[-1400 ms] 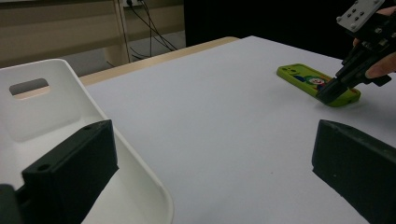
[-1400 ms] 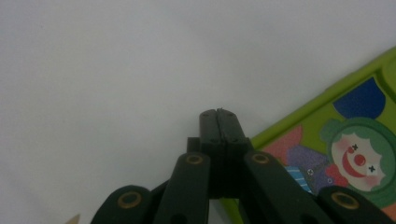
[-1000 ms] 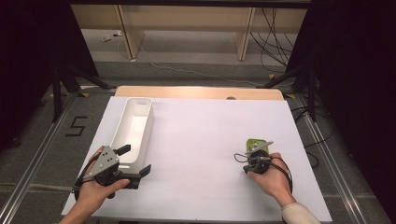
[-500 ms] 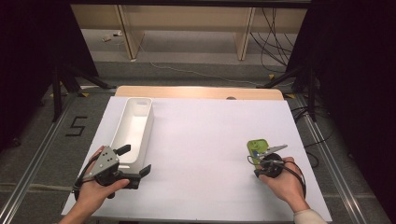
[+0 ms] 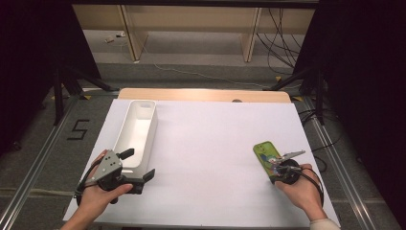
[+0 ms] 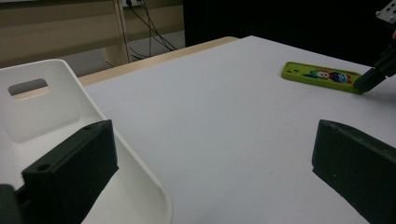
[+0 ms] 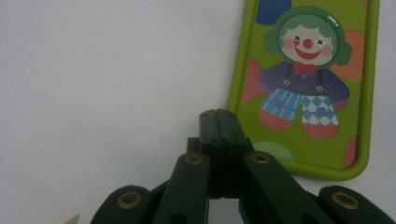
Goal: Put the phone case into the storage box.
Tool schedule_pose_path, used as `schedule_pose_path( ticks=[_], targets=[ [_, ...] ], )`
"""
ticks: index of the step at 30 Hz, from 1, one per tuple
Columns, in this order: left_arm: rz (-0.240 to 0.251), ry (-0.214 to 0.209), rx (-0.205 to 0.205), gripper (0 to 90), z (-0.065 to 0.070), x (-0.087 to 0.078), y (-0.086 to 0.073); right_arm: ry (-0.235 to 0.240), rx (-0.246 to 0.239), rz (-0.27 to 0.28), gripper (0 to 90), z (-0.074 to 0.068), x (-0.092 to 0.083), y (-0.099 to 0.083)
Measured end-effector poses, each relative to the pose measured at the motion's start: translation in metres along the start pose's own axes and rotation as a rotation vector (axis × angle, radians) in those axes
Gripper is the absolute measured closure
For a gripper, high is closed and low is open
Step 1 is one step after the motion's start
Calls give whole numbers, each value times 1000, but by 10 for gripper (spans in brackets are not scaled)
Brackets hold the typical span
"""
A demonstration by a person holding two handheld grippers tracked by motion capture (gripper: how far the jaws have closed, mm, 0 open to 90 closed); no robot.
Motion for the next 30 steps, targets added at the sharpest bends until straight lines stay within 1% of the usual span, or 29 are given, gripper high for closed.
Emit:
schedule_pose_path(
  ticks=[5,6,8,10,12,14,16,17,18,19,21,23,24,28,30],
  targets=[
    [0,1,-1,0,0,0,0,-6,-7,12,899,0,-4,1],
    [-1,0,1,0,0,0,0,2,0,20,857,-1,-6,1],
    [-2,0,1,0,-1,0,0,10,4,32,813,-1,-11,2],
    [-1,0,2,0,-1,0,1,1,10,76,756,1,-17,3],
    [-1,0,3,0,-1,0,1,-3,19,133,695,3,-24,4],
    [-4,0,1,2,-1,1,1,9,27,210,622,7,-30,6],
    [-4,-3,0,2,-1,2,2,21,39,273,603,11,-36,7],
    [-4,-3,0,2,-1,2,2,20,49,304,570,13,-38,7],
    [-4,-3,-1,2,-1,2,2,8,65,339,517,15,-40,8],
    [-3,-4,-3,2,-1,2,2,-10,67,358,450,16,-42,8],
    [-6,-2,-5,2,-1,2,2,-46,73,383,309,19,-45,8],
    [-5,-3,-4,2,-1,2,2,-73,74,411,223,22,-47,8],
    [-5,-1,-5,2,-1,2,2,-76,79,419,177,23,-48,8],
    [-5,4,-3,2,-1,2,3,-95,73,432,120,28,-51,7],
    [-5,3,0,2,-1,2,3,-98,74,425,88,29,-51,7]
  ],
)
Point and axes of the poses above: each handheld gripper's, and its own axes: x roughly forward along the jaws, y roughly out of its top, z roughly to its right, the point moved 2 cm from there along x, roughly forward along the jaws, and after that the axes turned 9 degrees about -z, right-handed, at the moved point
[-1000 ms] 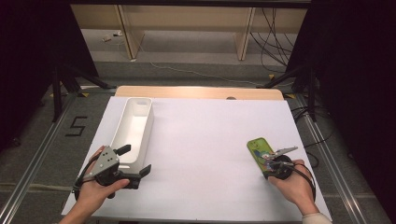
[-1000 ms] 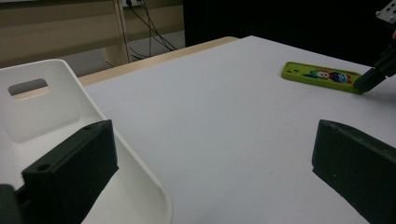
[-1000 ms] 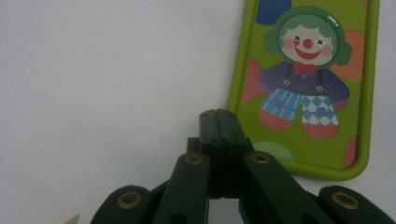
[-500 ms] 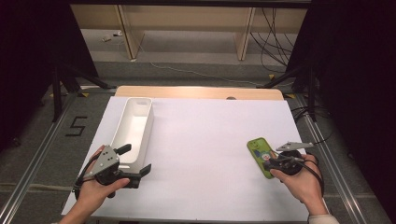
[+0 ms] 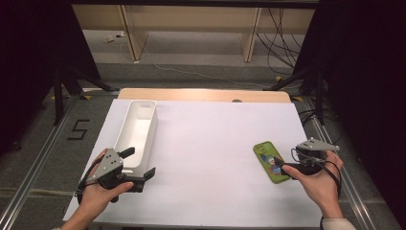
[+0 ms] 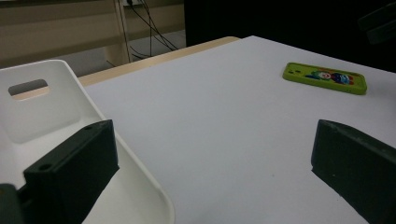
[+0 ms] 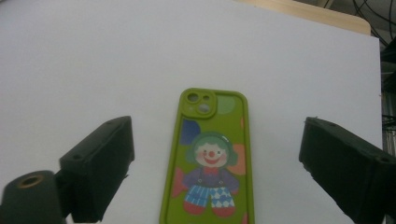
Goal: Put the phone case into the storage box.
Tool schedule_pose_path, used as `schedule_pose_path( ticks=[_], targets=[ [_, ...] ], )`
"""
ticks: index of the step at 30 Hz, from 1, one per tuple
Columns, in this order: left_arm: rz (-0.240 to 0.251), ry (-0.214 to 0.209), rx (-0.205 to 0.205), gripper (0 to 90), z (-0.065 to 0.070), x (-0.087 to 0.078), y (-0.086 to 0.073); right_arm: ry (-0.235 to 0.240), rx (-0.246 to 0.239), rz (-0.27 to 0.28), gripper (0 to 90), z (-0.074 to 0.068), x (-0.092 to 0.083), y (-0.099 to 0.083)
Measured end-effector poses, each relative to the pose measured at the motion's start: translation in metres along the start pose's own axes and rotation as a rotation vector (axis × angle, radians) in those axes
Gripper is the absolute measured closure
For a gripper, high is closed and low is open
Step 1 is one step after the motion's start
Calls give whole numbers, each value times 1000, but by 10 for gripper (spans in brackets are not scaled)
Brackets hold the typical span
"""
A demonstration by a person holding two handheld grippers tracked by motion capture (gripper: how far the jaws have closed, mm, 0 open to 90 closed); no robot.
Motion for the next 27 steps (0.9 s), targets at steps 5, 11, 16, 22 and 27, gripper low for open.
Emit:
schedule_pose_path(
  ticks=[5,11,16,22,27],
  targets=[
    [1,-1,3,1,1,-1,-1,-13,2,-34,63,1,2,2],
    [4,-3,2,1,0,-3,-2,-22,-13,-115,39,-2,9,10],
    [6,-5,5,0,0,-3,-2,-26,-21,-191,33,-3,19,19],
    [6,-8,7,0,1,-3,-1,-33,-47,-311,41,0,33,27],
    [6,-9,3,0,1,-2,-1,-34,-66,-402,39,1,43,29]
  ],
)
Point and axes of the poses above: each handheld gripper's, and its own axes: x roughly forward along the jaws, y roughly out of its top, z roughly to its right, the point moved 2 cm from there along x, roughly forward along the jaws, and after that the axes turned 9 degrees about -z, right-handed, at the moved point
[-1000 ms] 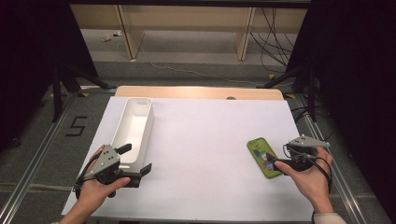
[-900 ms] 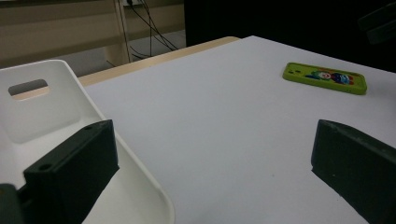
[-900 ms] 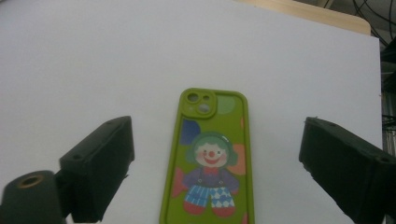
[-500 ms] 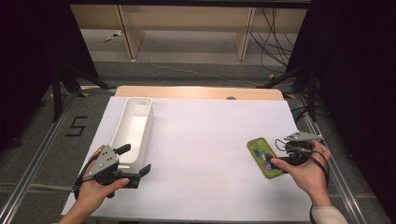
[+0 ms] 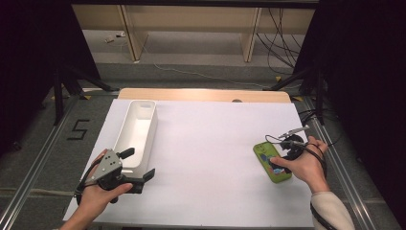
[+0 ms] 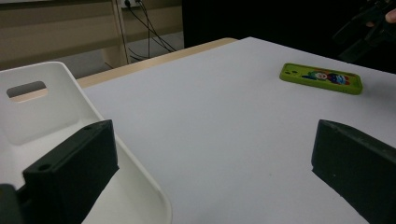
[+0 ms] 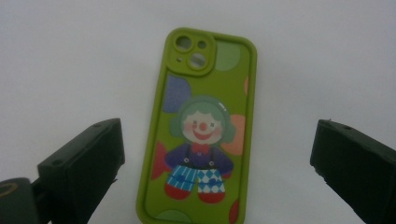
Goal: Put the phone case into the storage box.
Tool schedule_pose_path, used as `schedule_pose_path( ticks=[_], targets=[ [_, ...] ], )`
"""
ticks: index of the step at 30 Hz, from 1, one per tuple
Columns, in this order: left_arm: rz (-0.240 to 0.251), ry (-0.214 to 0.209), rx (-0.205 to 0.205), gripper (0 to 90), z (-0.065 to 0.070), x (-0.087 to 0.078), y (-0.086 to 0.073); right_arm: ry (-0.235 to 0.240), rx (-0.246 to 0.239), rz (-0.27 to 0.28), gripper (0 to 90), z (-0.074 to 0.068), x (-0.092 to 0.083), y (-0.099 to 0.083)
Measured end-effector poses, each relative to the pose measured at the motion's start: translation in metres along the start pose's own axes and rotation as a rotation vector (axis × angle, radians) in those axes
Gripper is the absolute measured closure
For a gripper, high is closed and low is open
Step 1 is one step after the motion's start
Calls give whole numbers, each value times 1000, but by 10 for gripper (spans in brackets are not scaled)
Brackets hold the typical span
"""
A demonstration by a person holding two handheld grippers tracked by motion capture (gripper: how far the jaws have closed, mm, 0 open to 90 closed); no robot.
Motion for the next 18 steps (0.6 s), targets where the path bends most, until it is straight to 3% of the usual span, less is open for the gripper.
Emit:
schedule_pose_path(
  ticks=[18],
  targets=[
    [2,0,2,0,0,0,0,-17,-40,-117,44,-4,25,14]
  ],
)
Point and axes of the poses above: each handheld gripper's, and its own axes: x roughly forward along the jaws, y roughly out of its top, z roughly to its right, the point moved 2 cm from there along x, roughly forward along the jaws, and after that the axes turned 9 degrees about -z, right-handed, at the moved point
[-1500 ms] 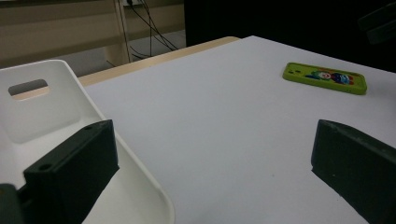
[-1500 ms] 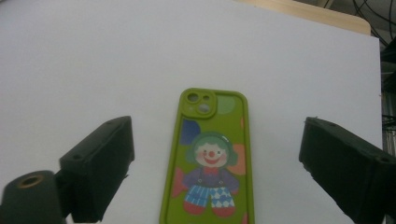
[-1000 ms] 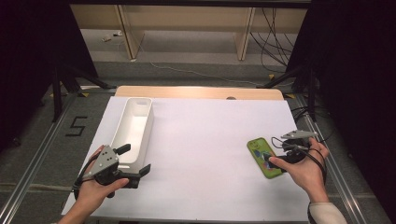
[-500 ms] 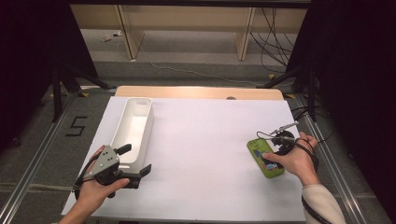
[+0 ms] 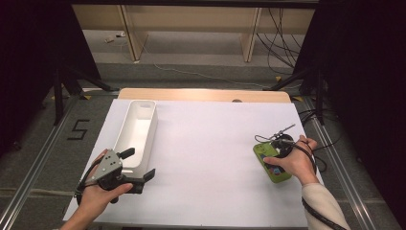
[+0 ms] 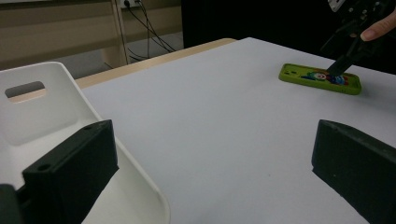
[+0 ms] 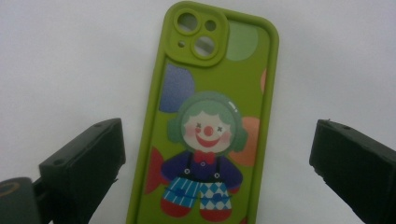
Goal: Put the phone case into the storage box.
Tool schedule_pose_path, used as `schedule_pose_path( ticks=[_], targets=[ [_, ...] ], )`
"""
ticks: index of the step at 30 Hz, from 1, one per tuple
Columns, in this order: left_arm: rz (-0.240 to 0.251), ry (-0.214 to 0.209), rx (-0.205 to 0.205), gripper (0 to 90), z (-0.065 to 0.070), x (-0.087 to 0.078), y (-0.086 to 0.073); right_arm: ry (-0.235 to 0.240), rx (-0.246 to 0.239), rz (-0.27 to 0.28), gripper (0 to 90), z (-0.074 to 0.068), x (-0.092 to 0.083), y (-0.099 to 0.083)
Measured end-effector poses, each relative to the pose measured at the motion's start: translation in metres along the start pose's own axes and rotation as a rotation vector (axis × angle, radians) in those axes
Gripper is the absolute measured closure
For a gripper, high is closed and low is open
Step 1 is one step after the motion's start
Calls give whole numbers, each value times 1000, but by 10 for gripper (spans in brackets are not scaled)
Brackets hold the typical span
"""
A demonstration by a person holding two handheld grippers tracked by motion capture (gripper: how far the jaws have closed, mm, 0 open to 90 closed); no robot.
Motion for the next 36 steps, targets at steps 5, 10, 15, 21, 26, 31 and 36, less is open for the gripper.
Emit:
schedule_pose_path(
  ticks=[5,10,15,21,26,31,36],
  targets=[
    [0,-1,-1,0,0,0,0,-1,9,-25,44,-1,3,3],
    [0,-2,0,0,0,0,0,-5,13,-43,43,-2,6,5],
    [1,-2,-1,0,0,0,0,-7,17,-54,41,-4,9,8],
    [2,-3,-1,0,0,0,0,-6,16,-62,41,-4,11,11],
    [2,-4,-1,0,0,0,0,-11,13,-65,42,-4,14,12],
    [3,-3,-1,0,1,0,0,-11,16,-71,46,-2,15,12],
    [3,-4,-1,0,1,0,0,-10,18,-80,56,-1,17,12]
  ],
)
Point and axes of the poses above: each handheld gripper's, and its own axes: x roughly forward along the jaws, y roughly out of its top, z roughly to its right, the point moved 2 cm from there along x, roughly forward along the jaws, and after that the axes turned 9 degrees about -z, right-handed, at the moved point
